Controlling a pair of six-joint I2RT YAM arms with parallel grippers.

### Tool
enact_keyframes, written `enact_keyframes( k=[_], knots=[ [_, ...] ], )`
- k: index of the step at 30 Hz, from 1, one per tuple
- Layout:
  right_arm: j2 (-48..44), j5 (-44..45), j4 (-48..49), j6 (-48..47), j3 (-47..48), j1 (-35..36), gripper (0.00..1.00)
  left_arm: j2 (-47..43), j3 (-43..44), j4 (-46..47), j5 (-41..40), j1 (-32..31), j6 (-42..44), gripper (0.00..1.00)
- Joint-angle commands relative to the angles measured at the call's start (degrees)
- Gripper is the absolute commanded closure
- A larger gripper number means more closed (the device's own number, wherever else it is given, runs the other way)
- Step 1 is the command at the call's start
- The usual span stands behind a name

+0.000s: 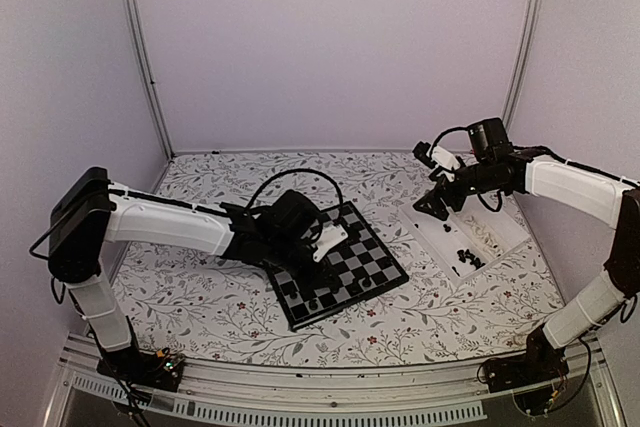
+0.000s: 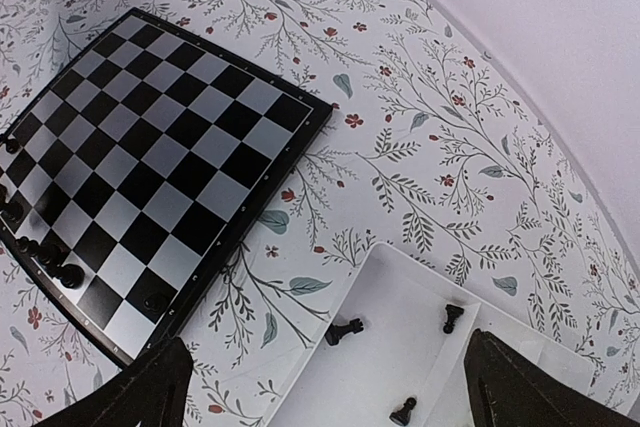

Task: Set up the chess pieces on the board
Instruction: Place the chess piece on the chessboard.

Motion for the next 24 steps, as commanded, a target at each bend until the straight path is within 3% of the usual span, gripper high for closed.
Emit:
enact_keyframes(
  k=[1,15,24],
  knots=[
    [-1.49,1.16,1.62,0.4,-0.54,0.11,0.01,1.95,3.22,-0.54,1.81,-1.18,0.03,0.95],
    [-0.45,0.56,1.13,-0.18,-0.5,0.1,0.01,4.9,4.7,-1.47,2.18,-1.57,0.53,0.93],
    [0.16,0.13,0.83,-0.23,-0.41,0.05,0.01,5.96,5.46,-1.62,0.69,-1.58,0.55,0.84]
  ],
)
